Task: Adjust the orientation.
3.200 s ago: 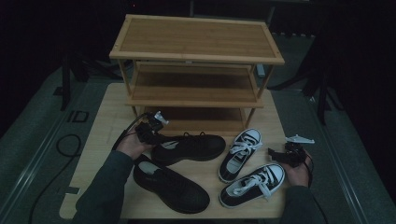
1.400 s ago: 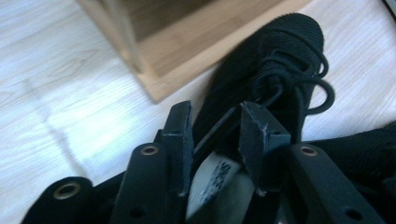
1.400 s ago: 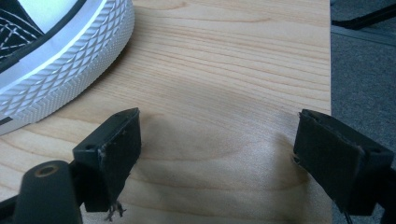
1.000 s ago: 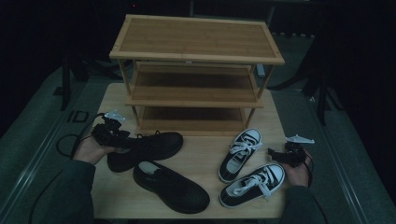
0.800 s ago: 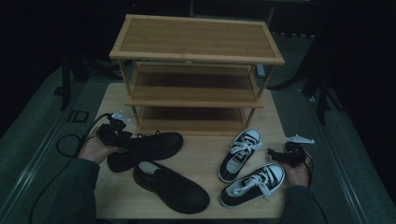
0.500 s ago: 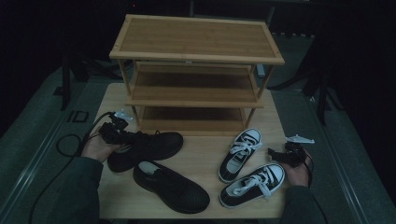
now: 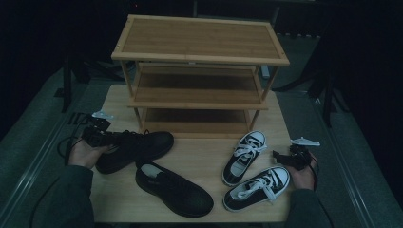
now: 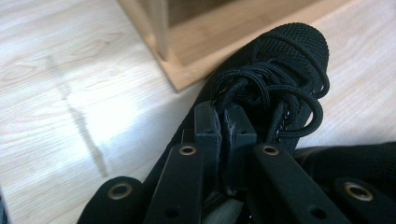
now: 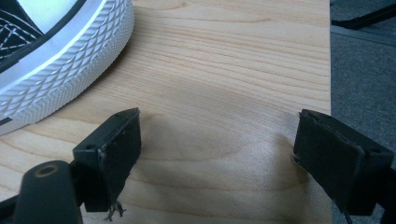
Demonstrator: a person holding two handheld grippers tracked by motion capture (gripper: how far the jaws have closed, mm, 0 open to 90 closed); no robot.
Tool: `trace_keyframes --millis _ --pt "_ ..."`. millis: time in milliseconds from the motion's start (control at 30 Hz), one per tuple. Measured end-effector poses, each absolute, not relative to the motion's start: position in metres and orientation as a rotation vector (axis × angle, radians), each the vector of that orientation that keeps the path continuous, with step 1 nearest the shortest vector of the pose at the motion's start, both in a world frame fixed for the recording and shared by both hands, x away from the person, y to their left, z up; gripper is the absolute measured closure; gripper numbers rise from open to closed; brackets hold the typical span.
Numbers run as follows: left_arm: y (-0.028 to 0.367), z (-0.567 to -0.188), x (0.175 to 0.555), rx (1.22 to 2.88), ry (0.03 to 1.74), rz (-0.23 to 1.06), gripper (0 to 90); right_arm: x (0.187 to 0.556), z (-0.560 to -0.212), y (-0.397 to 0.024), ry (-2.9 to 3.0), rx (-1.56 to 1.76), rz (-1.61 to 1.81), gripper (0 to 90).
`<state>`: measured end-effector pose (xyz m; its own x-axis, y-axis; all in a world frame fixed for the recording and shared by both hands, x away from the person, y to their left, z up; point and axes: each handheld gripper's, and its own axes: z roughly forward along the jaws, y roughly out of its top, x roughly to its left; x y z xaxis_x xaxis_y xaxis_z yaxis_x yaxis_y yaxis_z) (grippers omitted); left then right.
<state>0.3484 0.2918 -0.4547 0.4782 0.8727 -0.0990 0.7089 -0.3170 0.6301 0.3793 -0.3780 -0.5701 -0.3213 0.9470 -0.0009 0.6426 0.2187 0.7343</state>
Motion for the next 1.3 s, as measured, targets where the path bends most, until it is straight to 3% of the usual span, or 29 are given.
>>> trace_keyframes --millis 500,667,800,1300 --pt "0.296 -0.458 0.344 2.071 1.359 0.356 86.3 0.379 -0.57 -0.378 2.045 1.465 0.894 14.9" --pt "0.293 -0.453 0.341 2.061 1.331 0.359 71.9 0.379 -0.57 -0.378 2.045 1.465 0.894 14.9" --pt "0.287 -0.438 0.337 2.055 1.28 0.373 65.7 0.379 -0.57 -0.378 2.045 1.465 0.894 14.9" --pt "0.237 -0.43 0.332 2.172 1.099 0.315 59.8 0.38 -0.57 -0.378 2.043 1.468 0.892 14.9"
